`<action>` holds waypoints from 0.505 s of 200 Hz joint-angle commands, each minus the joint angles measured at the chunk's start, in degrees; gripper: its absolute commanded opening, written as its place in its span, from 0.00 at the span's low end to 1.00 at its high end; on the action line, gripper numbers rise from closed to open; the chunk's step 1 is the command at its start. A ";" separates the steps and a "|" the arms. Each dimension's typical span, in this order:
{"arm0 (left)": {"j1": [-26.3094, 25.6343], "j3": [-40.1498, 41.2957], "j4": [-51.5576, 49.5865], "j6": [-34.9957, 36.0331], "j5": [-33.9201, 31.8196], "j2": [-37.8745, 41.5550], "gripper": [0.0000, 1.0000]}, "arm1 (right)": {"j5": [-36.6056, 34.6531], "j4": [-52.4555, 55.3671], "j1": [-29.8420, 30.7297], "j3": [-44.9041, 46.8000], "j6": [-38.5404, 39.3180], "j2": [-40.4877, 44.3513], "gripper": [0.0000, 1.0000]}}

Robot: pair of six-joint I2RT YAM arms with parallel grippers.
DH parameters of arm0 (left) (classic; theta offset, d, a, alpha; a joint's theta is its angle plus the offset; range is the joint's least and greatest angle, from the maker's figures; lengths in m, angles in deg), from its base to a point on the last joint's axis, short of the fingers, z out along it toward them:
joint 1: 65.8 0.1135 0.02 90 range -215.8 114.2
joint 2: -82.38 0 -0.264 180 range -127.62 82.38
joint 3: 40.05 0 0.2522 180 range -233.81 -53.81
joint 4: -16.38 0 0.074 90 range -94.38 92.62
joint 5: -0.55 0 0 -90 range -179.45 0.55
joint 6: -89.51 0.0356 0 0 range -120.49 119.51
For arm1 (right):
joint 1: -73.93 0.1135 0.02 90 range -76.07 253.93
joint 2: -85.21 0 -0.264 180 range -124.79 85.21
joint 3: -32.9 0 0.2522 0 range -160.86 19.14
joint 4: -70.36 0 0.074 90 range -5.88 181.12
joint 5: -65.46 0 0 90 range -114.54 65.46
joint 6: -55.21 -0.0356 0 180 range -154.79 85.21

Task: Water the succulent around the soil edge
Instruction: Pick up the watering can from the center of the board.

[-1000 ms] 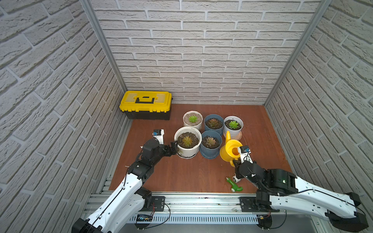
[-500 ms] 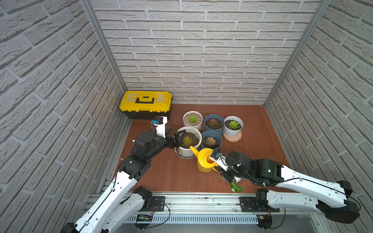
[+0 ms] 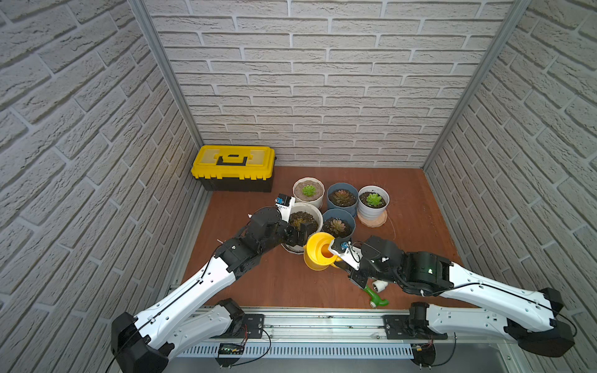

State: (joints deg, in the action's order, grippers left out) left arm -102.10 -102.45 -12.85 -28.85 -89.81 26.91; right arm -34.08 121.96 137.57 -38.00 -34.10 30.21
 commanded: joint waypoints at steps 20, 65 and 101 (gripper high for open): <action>-0.66 1.44 2.34 -1.09 -0.26 -2.59 0.99 | -4.15 -13.55 -0.18 2.28 2.19 6.57 0.02; -2.03 1.68 3.32 -1.70 -0.43 -4.61 0.98 | -6.54 -21.17 -0.23 3.62 4.47 11.28 0.03; -2.21 1.80 3.77 -1.96 -0.83 -4.06 0.98 | -6.88 -24.13 -0.35 5.62 4.96 13.98 0.03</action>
State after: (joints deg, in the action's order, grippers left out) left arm -103.91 -102.30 -8.41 -31.27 -89.70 22.76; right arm -38.03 112.52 137.52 -32.49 -30.03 41.22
